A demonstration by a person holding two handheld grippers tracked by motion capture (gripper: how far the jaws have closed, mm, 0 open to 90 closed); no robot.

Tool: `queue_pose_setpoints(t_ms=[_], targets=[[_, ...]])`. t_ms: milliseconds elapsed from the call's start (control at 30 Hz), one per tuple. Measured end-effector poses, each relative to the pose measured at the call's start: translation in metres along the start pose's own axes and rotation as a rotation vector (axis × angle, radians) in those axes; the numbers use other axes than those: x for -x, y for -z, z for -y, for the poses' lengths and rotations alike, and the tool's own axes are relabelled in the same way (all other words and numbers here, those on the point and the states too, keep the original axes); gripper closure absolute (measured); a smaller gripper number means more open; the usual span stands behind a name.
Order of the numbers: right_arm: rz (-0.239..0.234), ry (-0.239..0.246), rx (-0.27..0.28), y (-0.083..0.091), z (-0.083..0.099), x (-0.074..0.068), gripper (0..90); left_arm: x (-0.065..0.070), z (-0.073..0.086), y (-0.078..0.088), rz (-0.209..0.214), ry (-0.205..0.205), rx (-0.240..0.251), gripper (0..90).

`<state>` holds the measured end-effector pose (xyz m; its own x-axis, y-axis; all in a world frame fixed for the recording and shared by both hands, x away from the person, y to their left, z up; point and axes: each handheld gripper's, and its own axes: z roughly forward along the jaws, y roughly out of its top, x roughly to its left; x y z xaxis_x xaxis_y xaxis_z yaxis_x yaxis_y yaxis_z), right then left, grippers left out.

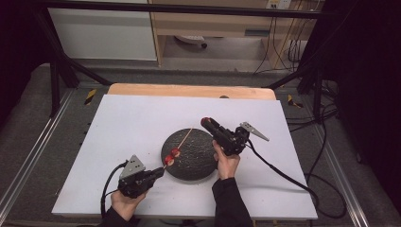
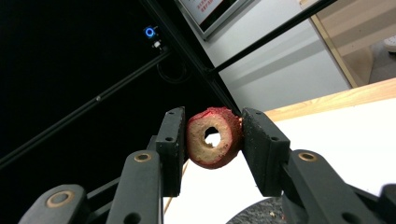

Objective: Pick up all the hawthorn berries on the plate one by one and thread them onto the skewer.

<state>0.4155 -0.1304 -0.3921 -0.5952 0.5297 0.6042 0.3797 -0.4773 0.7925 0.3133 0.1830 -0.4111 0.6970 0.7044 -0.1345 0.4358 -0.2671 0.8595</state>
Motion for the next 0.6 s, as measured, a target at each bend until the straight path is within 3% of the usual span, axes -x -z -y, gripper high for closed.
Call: queue_pose_setpoints(t_ms=[300, 600], targets=[[-0.006, 0.006, 0.021, 0.0008, -0.0048, 0.0005, 61.5, 0.0099, -0.0054, -0.0086, 0.039, 0.013, 0.017, 88.0], [-0.01, 0.003, 0.021, 0.0007, -0.0034, 0.0001, 61.5, 0.011, -0.0035, -0.011, 0.053, 0.014, 0.019, 88.0]])
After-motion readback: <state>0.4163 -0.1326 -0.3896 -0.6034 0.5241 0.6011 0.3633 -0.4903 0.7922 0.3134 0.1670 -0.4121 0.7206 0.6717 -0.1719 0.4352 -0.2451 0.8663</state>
